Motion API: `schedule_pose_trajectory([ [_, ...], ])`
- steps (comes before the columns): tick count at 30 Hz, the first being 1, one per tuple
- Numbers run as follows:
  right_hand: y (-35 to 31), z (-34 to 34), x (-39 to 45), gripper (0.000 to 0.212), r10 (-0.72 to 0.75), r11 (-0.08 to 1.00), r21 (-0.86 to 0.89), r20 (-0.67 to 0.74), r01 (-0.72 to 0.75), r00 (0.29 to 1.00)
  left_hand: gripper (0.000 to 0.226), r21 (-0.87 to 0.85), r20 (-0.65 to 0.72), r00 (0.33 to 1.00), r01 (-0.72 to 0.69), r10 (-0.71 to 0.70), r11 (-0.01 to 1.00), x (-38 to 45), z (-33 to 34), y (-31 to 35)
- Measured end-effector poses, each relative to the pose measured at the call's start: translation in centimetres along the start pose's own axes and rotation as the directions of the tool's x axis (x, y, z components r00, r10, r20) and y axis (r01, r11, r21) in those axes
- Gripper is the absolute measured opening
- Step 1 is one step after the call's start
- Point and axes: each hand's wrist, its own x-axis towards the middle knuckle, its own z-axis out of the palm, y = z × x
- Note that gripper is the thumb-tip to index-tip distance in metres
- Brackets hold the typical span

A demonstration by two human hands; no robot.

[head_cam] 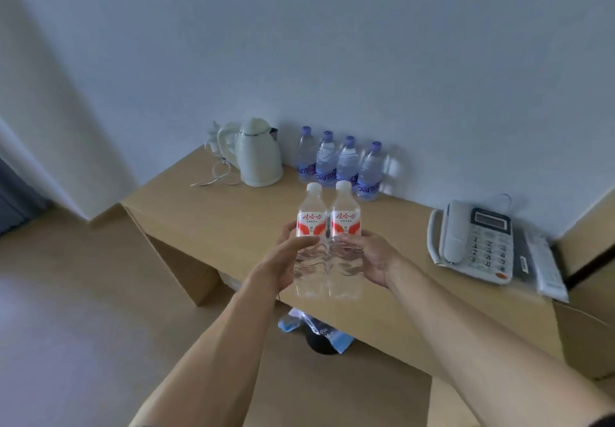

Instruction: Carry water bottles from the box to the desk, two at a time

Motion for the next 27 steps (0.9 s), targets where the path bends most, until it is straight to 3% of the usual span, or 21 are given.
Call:
schedule_pose_trajectory([
  [6, -1.6, -2.9, 1.1, 0.054, -0.085, 0.994, 0.043, -0.231, 0.097, 0.969, 0.072, 0.145, 0.201, 0.978, 0.025, -0.054, 0.989, 5.8, 2.8, 1.6],
  [11, -2.1, -5.6, 1.1, 0.064, -0.136, 0.990, -0.023, -0.361, 0.137, 0.923, 0.074, 0.207, 0.316, 0.947, -0.016, -0.051, 0.978, 9.4, 5.5, 1.4],
  [20, -2.8, -10.1, 5.1, 0.073, -0.206, 0.978, -0.123, -0.390, 0.171, 0.898, 0.079, 0.411, 0.314, 0.949, -0.126, -0.011, 0.903, 13.9, 7.9, 2.0],
  [27, -4.9, -12.8, 8.4, 0.073, -0.278, 0.936, -0.309, -0.348, 0.171, 0.895, 0.080, 0.598, 0.358, 0.932, -0.271, 0.051, 0.754, 18.3, 9.2, 2.8],
])
